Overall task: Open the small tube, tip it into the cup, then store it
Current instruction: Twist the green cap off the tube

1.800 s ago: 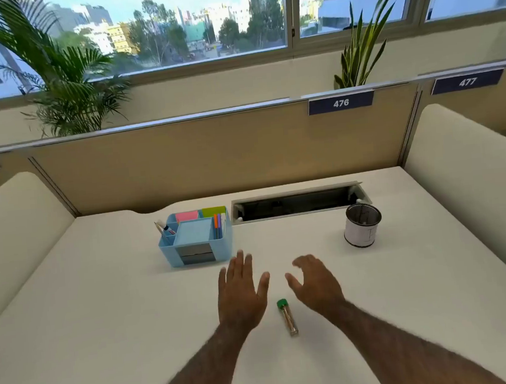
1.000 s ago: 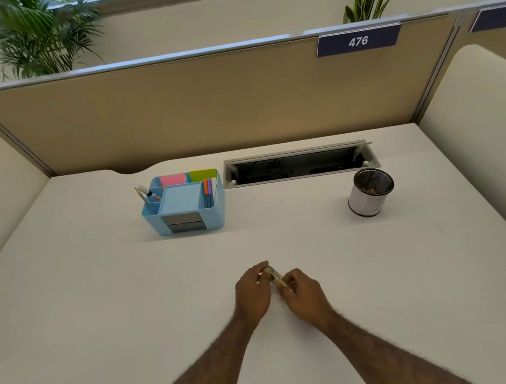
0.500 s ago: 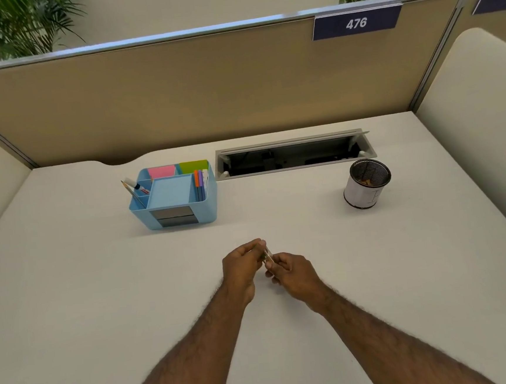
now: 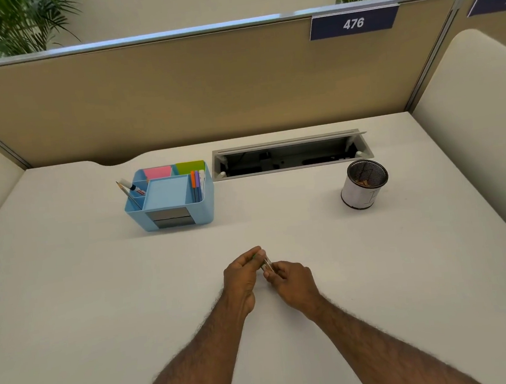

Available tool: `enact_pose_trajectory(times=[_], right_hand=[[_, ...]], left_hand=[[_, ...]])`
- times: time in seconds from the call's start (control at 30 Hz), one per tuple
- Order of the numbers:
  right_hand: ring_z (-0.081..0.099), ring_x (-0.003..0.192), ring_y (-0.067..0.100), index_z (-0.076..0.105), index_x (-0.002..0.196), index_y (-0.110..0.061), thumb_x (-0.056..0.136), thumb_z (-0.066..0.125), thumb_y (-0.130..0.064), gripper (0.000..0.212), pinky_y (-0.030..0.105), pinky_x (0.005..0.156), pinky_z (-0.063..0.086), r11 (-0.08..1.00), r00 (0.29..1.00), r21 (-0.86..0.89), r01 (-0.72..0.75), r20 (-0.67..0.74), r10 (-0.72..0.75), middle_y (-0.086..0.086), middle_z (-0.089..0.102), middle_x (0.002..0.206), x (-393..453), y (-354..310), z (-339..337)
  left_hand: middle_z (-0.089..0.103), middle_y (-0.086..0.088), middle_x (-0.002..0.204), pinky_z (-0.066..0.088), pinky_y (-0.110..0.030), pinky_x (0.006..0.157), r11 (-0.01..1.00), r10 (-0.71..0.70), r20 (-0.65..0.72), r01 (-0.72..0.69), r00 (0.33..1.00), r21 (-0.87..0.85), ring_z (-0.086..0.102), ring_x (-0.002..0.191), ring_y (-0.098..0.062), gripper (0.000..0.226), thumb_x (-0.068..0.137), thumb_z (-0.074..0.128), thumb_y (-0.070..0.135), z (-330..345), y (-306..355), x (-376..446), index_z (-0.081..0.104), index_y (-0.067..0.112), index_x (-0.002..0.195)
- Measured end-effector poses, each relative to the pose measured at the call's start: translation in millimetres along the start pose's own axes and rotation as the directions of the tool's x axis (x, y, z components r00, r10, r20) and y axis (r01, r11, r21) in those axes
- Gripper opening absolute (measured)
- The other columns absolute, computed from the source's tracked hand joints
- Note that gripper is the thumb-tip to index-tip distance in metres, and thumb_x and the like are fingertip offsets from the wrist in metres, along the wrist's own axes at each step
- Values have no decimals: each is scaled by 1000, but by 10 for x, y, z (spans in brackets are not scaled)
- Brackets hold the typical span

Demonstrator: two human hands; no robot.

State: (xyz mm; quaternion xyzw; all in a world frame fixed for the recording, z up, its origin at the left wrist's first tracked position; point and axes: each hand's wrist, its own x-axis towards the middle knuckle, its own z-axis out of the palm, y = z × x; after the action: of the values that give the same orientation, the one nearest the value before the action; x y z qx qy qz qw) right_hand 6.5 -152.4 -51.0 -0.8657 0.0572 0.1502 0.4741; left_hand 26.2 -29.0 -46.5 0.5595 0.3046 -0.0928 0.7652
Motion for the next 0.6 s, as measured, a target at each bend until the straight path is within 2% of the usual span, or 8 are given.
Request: enact_pose_trajectory(times=[0.13, 0.2, 0.27, 0.37, 0.5, 0.6], right_hand=[[45, 54, 10, 66, 74, -17, 89, 61, -40, 28, 27, 55, 37, 1000, 1000, -17, 11, -11, -11, -4, 57, 58, 31, -3, -18], [46, 56, 11, 68, 76, -15, 89, 62, -39, 28, 29, 57, 39, 1000, 1000, 0, 3, -3, -3, 2, 61, 61, 41, 2, -26], [51, 62, 13, 71, 84, -10, 88, 62, -39, 30, 33, 64, 46, 999, 1000, 36, -16, 24, 15, 13, 70, 74, 51, 11, -35], [57, 67, 13, 74, 86, -14, 88, 62, -39, 28, 38, 73, 53, 997, 999, 70, -23, 44, 20, 12, 74, 81, 69, 10, -48], [50, 60, 16, 70, 79, -8, 88, 62, -39, 32, 32, 60, 40, 993, 999, -103, 53, 7, -53, 8, 66, 67, 60, 26, -9], [56, 64, 16, 73, 86, -14, 86, 64, -39, 26, 30, 63, 43, 999, 999, -53, 14, 42, -11, 6, 72, 74, 11, 77, 1]], left_hand=[[74, -4, 85, 49, -25, 82, 1000, 3, -4, -3, 1000, -10, 64, 83, -17, 24, 76, 76, 9, 15, -13, 32, 73, 6, 100], [73, -6, 88, 48, -29, 87, 1000, -15, -7, 15, 1000, -19, 63, 84, -19, 23, 76, 76, 10, 21, -15, 42, 73, 7, 99], [72, -7, 88, 49, -28, 83, 999, -37, -16, 36, 999, -31, 61, 84, -20, 25, 76, 76, 10, 14, -11, 59, 73, 5, 100], [72, -7, 88, 49, -28, 79, 997, -65, -24, 64, 998, -30, 60, 85, -21, 24, 76, 75, 10, 8, -3, 88, 73, 5, 100], [71, -6, 87, 50, -21, 65, 995, -91, -84, 87, 992, -54, 63, 78, -17, 21, 75, 76, 5, -5, 25, 141, 73, 3, 96], [71, -4, 89, 47, -18, 62, 995, -100, -101, 96, 990, -41, 64, 79, -12, 10, 76, 75, 6, -26, 80, 192, 73, 11, 85]])
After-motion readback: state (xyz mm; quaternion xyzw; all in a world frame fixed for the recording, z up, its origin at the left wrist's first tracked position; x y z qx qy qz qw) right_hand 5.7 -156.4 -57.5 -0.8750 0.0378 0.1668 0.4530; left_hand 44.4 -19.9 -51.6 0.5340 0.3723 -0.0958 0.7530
